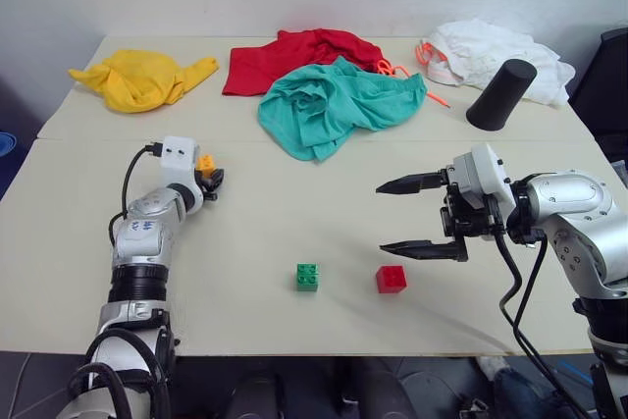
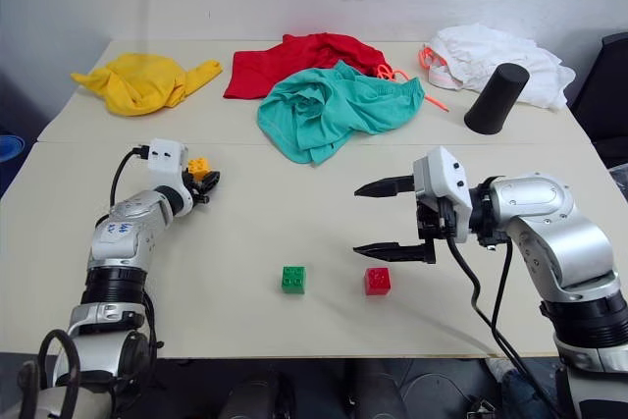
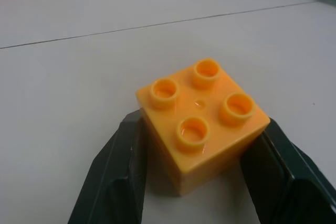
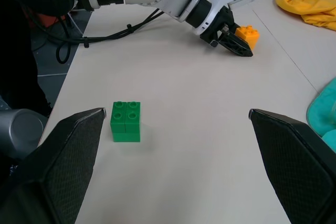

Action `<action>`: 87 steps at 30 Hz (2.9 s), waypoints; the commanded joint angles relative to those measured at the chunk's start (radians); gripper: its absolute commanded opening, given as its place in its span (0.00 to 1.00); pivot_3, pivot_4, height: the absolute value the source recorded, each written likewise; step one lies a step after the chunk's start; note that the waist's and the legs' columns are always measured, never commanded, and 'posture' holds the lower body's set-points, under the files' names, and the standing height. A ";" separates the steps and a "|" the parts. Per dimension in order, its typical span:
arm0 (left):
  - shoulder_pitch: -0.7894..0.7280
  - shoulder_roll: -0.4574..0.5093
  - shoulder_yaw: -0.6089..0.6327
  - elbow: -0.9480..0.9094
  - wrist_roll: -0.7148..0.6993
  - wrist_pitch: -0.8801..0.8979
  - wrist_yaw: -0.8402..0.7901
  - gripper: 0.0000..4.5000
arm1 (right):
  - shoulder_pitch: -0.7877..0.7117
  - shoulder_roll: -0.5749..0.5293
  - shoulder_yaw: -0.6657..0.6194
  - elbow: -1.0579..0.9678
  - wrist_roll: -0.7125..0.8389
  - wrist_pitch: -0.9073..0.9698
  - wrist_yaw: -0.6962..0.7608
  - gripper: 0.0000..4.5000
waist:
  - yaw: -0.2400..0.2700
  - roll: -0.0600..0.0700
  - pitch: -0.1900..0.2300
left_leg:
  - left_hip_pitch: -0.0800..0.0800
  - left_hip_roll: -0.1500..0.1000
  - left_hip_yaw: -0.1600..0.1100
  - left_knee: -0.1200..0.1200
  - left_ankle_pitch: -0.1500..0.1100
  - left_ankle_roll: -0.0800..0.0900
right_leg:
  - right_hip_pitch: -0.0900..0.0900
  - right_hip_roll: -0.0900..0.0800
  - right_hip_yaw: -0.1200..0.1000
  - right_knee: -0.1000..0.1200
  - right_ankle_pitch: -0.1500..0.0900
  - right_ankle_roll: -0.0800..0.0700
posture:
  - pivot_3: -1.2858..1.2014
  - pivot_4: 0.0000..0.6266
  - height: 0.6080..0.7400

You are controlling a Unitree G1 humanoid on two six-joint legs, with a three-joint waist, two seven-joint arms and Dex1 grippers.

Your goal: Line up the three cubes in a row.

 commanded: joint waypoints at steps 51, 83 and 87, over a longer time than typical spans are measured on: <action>0.101 0.405 -0.486 0.063 -0.139 -0.999 -1.356 0.46 | 0.176 -0.176 -0.086 -0.153 0.039 -0.018 0.099 1.00 | -0.001 0.000 0.000 | -0.001 0.001 0.000 0.000 -0.001 0.002 | 0.000 0.001 0.000 -0.001 0.000 0.000 | 0.52 0.24 1.00; 0.262 0.495 -0.335 -0.292 -0.210 -0.390 -1.151 0.99 | 0.138 -0.129 -0.057 -0.153 0.065 0.010 0.046 1.00 | -0.022 0.000 0.000 | -0.001 0.001 -0.001 0.000 -0.001 0.001 | 0.000 0.001 0.000 -0.001 0.000 -0.001 | 0.52 0.24 1.00; 0.255 0.475 -0.337 -0.273 -0.182 -0.407 -1.137 0.91 | 0.150 -0.124 -0.062 -0.167 0.068 0.014 0.035 1.00 | -0.022 0.000 0.000 | -0.001 0.001 -0.001 0.000 -0.001 0.001 | 0.000 0.002 0.001 -0.001 0.000 -0.001 | 0.52 0.24 1.00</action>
